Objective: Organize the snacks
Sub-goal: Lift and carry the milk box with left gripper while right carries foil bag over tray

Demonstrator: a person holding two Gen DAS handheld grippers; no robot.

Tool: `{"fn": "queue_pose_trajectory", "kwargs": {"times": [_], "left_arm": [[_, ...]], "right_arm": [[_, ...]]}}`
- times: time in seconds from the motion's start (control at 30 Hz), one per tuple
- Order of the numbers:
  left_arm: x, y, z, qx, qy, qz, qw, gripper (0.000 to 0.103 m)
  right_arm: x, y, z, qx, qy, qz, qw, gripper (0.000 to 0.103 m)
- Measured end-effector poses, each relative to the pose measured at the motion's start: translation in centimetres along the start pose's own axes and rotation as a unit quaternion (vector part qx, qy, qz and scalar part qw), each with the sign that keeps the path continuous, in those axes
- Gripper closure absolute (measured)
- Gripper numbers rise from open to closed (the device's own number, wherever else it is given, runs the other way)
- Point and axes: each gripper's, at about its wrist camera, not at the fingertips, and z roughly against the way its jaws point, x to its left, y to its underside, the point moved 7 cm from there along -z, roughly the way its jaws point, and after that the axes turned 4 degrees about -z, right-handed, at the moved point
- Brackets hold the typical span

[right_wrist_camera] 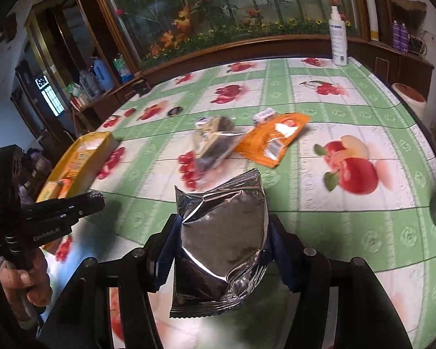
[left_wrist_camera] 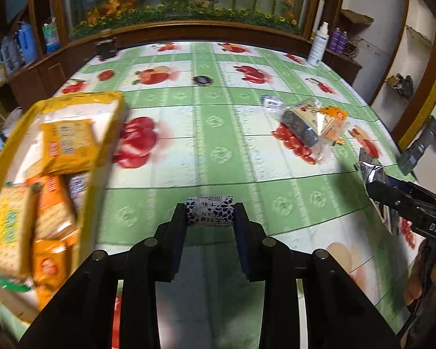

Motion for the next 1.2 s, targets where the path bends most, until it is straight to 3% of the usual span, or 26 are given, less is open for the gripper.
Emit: {"fn": "queue_pose_trajectory", "kwargs": {"times": [0.33,0.63,1.2], "left_arm": [[4.8,1.8,3.1,-0.013,-0.069,0.022,0.9973,0.074],[7.8,2.3,4.8,-0.033,-0.086,0.044,0.9947,0.074],[12.7,2.9,5.2,-0.036,-0.120,0.075,0.9893,0.074]], "right_arm": [[8.3,1.5,-1.2,0.015,-0.063,0.045,0.997,0.042],[12.5,1.8,-1.7,0.022,-0.079,0.075,0.994,0.043],[18.0,1.8,-4.6,0.038,-0.107,0.102,0.988,0.043]]}}
